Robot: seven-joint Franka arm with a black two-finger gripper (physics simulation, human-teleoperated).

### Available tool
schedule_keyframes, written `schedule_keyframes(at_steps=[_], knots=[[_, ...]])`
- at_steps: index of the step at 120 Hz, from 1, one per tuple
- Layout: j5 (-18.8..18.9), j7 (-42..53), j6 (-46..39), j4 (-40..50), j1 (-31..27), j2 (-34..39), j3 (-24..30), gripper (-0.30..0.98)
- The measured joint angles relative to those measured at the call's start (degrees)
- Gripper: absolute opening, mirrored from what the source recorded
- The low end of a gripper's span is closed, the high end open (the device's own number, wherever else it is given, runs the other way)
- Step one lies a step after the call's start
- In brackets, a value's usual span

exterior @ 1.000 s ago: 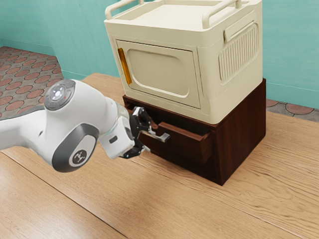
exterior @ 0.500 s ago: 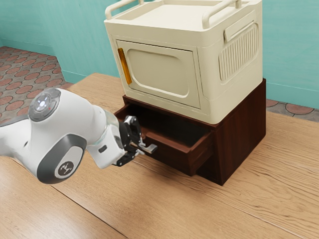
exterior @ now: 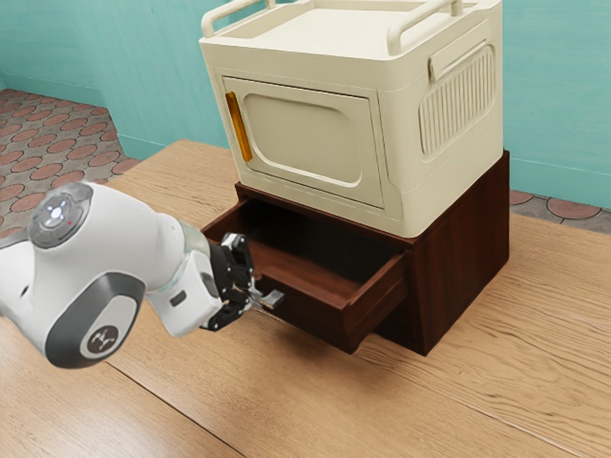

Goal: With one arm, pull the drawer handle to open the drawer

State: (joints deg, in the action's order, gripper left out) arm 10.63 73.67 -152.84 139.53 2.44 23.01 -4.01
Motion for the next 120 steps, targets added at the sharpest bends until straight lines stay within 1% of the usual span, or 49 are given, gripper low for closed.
schedule_keyframes(at_steps=[3,16,17,32,41,120], knots=[[0.1,-0.1,0.0,0.2,0.0,0.1,0.0,-0.10],[0.6,-0.4,-0.1,1.2,-0.1,1.3,0.0,-0.10],[0.6,-0.4,0.0,1.3,-0.1,1.4,0.0,-0.08],[0.1,-0.7,0.4,2.8,-0.3,3.6,0.0,-0.07],[0.3,-0.9,0.4,3.4,-0.4,4.6,0.0,-0.11],[0.5,-2.6,2.0,11.1,-1.7,14.4,1.3,-0.10]])
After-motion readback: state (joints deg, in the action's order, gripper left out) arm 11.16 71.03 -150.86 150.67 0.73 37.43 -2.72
